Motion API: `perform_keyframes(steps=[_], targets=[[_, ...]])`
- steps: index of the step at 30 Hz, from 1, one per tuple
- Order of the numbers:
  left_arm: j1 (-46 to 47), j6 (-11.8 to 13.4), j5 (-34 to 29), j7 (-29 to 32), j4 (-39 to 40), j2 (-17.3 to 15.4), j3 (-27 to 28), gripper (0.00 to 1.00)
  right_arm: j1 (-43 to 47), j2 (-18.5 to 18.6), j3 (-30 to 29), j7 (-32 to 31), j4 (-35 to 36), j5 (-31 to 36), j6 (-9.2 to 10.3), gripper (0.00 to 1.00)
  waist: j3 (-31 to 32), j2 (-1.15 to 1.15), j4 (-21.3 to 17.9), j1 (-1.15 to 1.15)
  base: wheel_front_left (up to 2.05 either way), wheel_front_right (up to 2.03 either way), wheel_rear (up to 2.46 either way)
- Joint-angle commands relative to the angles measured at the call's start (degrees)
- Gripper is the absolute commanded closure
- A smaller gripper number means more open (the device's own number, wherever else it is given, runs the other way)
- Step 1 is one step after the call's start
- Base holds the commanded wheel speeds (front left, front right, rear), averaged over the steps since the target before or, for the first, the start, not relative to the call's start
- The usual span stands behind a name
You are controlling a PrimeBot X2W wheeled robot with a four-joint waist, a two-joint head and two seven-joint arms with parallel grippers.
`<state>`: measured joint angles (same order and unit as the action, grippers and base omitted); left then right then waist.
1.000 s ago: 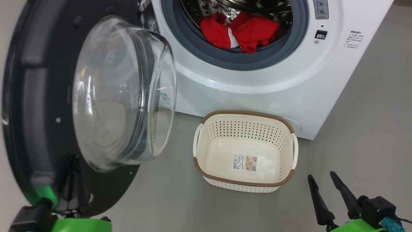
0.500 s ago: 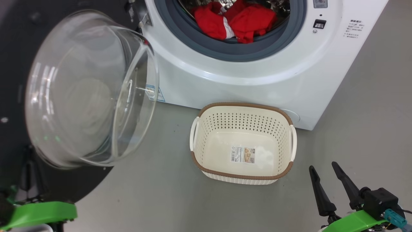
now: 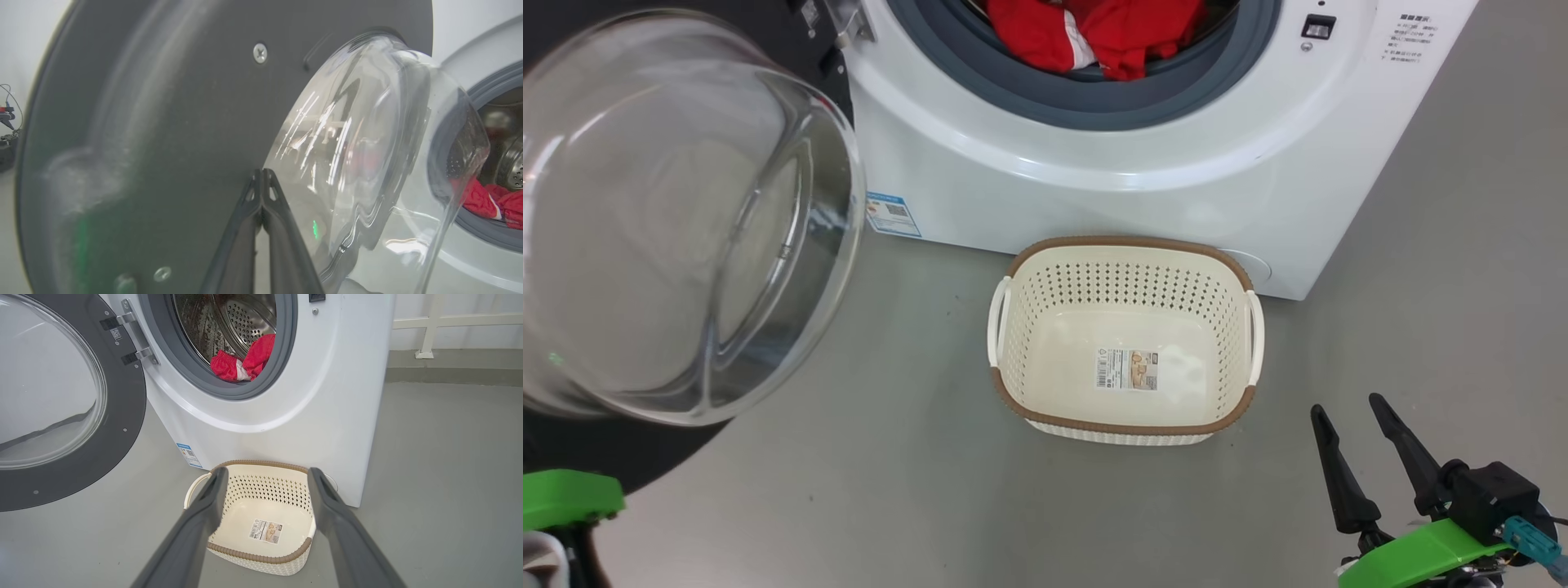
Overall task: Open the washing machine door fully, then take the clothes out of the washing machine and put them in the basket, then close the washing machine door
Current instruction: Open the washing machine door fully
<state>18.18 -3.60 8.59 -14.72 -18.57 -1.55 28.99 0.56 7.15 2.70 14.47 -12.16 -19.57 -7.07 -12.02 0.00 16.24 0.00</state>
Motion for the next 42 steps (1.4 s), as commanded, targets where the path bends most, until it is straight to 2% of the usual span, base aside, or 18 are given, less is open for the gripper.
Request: perform_keyframes(steps=[1, 10, 22, 30, 42], targets=[[2.39, -0.22, -0.52, -0.28, -0.08, -3.71, 3.67, 1.00, -1.94, 0.83, 1.56, 0.52, 1.52, 0.72, -0.42, 0.00, -0.52, 0.00, -0.45, 0.00, 0.00, 0.00, 0.00], [6.84, -1.14, -2.00, -0.28, -5.51, -6.35, 8.39, 1.00, -2.49, 1.31, 1.71, 0.52, 1.65, 0.66, -0.42, 0.00, -1.58, 0.00, -1.19, 0.00, 0.00, 0.00, 0.00], [6.89, -2.23, -4.24, -0.28, -6.50, -5.38, 9.56, 1.00, -2.41, 1.18, 1.91, 0.52, 1.49, 0.58, -0.42, 0.00, -0.66, 0.00, -1.39, 0.00, 0.00, 0.00, 0.00], [3.48, -3.44, -4.49, -0.28, -5.63, -3.78, 7.36, 1.00, -2.05, 0.87, 2.01, 0.52, 1.23, 0.54, -0.42, 0.00, 1.17, 0.00, -1.23, 0.00, 0.00, 0.00, 0.00], [-4.84, -3.86, -2.20, -0.28, -0.88, -1.57, 1.35, 1.00, -1.11, -0.04, 2.22, 0.52, 0.79, 0.40, -0.42, 0.00, 4.71, 0.00, -2.55, 0.00, 0.00, 0.00, 0.00]])
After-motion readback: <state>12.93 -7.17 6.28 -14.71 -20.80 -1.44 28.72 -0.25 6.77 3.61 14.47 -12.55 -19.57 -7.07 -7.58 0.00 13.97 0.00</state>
